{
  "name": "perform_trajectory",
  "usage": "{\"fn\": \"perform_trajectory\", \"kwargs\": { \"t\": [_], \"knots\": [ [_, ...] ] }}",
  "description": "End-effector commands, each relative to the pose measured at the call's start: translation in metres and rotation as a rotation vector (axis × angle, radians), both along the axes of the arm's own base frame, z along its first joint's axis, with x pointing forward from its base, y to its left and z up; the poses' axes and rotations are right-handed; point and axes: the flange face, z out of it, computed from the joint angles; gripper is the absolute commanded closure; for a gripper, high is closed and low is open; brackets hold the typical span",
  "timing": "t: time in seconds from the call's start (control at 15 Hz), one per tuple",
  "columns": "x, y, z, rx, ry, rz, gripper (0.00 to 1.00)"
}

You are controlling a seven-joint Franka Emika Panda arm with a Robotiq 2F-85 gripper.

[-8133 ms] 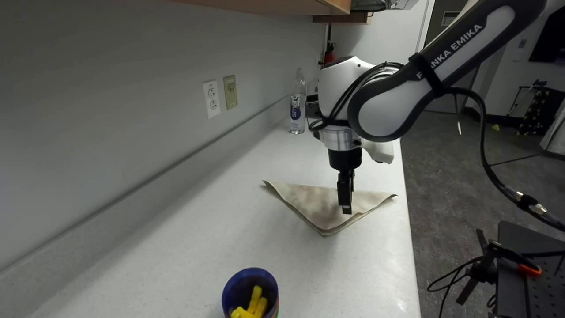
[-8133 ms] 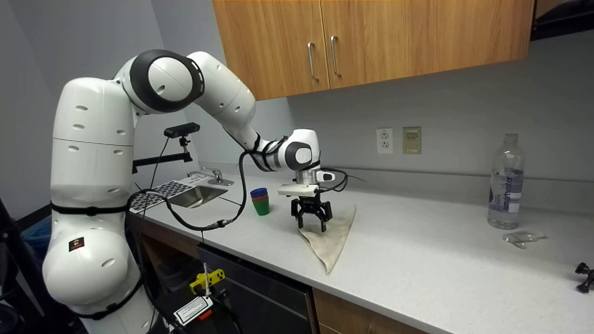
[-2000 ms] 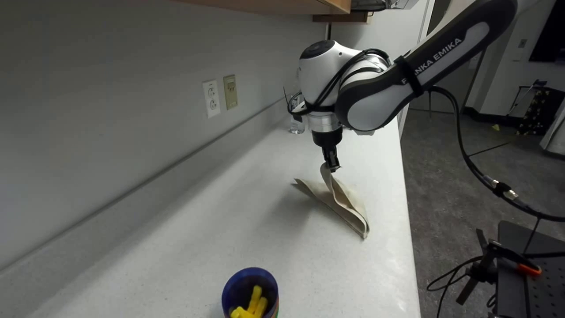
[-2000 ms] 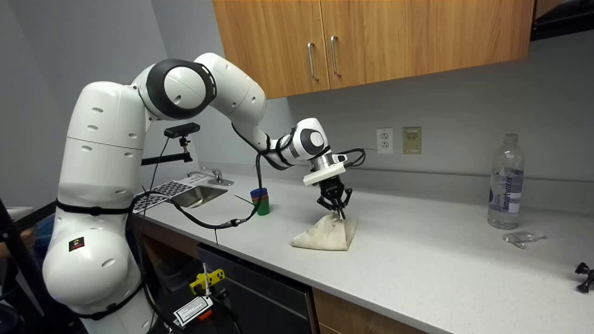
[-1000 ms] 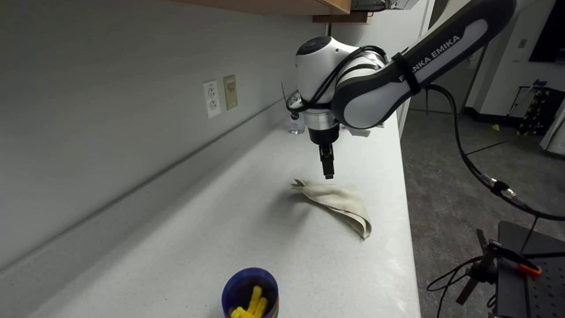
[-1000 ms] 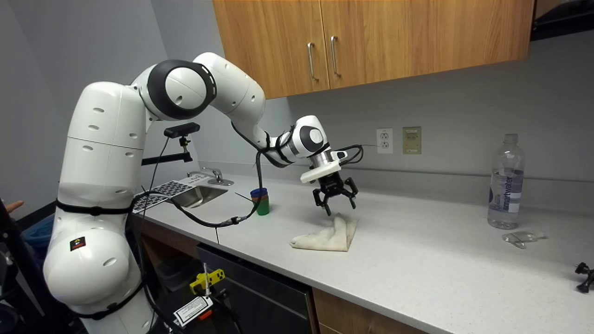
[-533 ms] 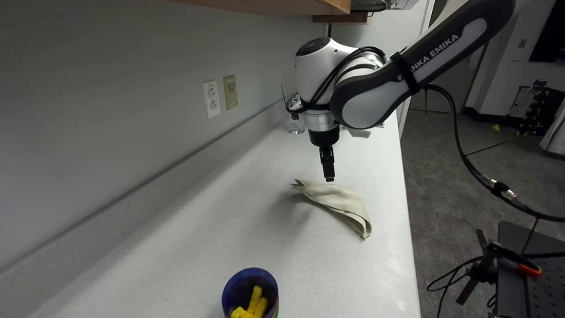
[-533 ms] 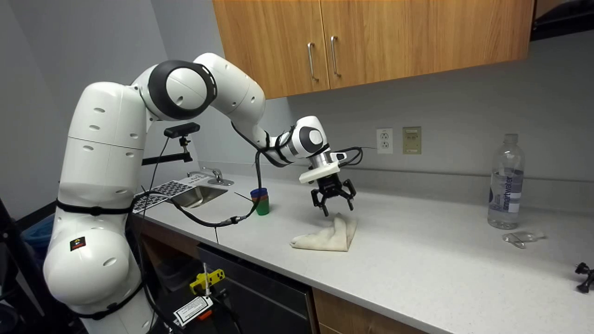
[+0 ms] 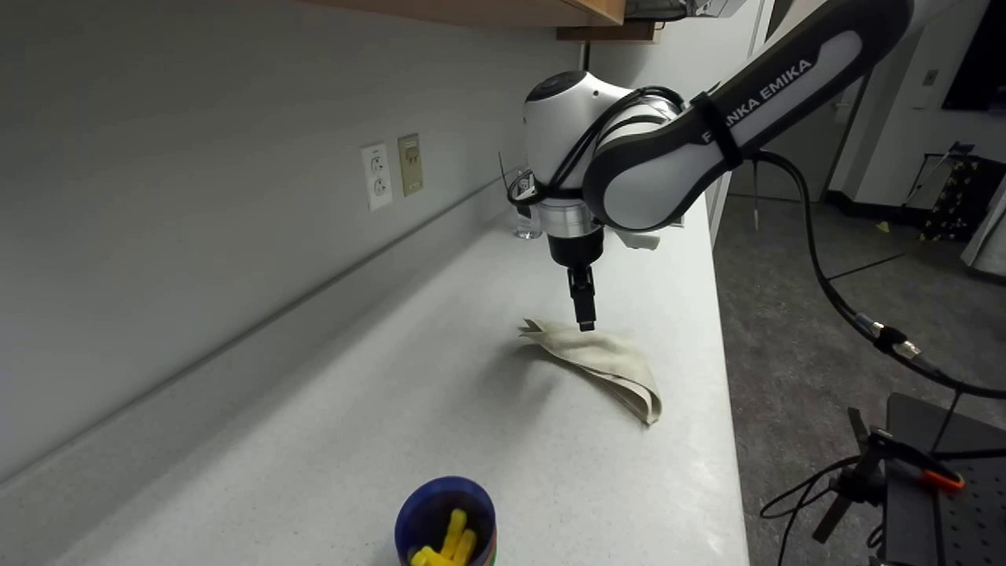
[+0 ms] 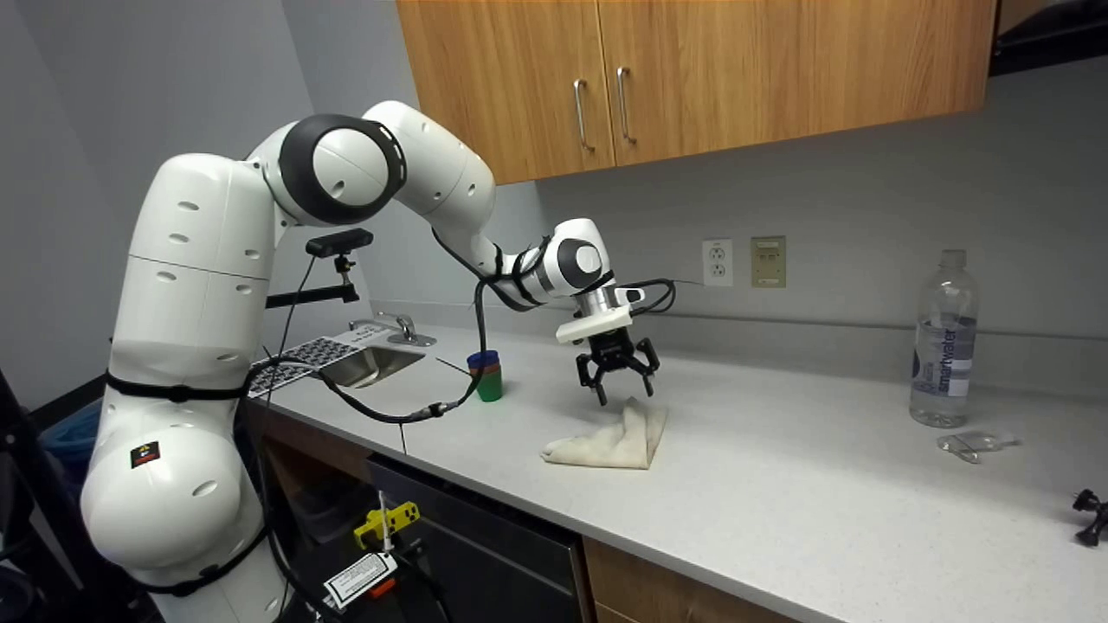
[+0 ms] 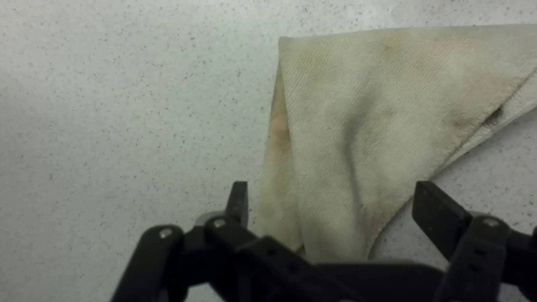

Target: Fold the white cloth on the table

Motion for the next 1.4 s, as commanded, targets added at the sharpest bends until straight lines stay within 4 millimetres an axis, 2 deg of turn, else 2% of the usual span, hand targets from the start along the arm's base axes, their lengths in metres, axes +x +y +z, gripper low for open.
{"fn": "perform_trajectory", "kwargs": {
  "t": [0.0, 0.27, 0.4, 0.93, 1.07, 1.33],
  "knots": [
    [0.0, 0.0, 0.0, 0.0, 0.001, 0.0, 0.0],
    [-0.001, 0.0, 0.002, -0.008, 0.0, 0.01, 0.0],
    [-0.009, -0.001, 0.004, -0.039, 0.003, 0.03, 0.0],
    [-0.065, -0.012, 0.005, -0.057, -0.048, 0.067, 0.0],
    [-0.078, -0.013, 0.013, -0.03, -0.121, 0.048, 0.0],
    [-0.108, -0.009, 0.047, 0.021, -0.266, 0.007, 0.0]
  ]
}}
